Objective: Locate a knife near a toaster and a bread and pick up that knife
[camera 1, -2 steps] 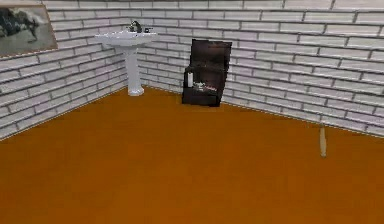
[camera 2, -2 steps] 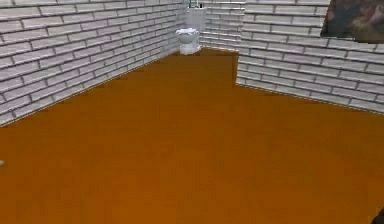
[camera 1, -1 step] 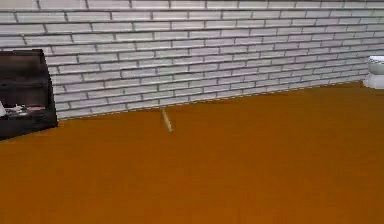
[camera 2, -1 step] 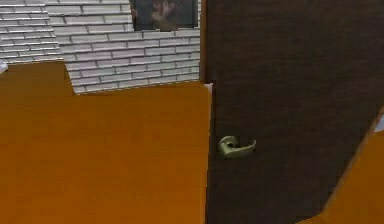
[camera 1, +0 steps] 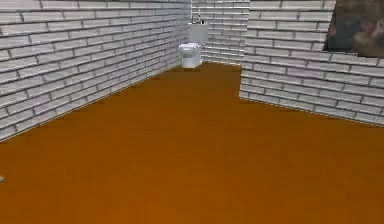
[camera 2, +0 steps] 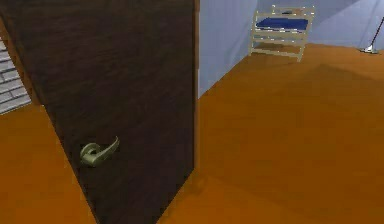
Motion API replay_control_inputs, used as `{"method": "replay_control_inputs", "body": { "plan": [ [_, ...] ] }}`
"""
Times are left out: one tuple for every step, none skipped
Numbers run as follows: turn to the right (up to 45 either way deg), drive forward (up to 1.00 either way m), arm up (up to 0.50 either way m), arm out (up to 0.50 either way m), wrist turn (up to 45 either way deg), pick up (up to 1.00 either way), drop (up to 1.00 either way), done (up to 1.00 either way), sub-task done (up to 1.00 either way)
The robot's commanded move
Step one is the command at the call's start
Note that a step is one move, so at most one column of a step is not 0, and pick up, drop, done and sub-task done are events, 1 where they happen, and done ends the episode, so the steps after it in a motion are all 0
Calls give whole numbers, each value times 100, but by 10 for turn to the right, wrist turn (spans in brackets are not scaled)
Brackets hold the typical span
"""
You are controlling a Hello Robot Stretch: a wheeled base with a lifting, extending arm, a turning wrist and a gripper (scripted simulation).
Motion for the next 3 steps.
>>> {"method": "replay_control_inputs", "body": {
  "plan": [
    [180, 0, 0, 0, 0, 0, 0, 0, 0],
    [0, 90, 0, 0, 0, 0, 0, 0, 0],
    [450, 0, 0, 0, 0, 0, 0, 0, 0]
  ]
}}
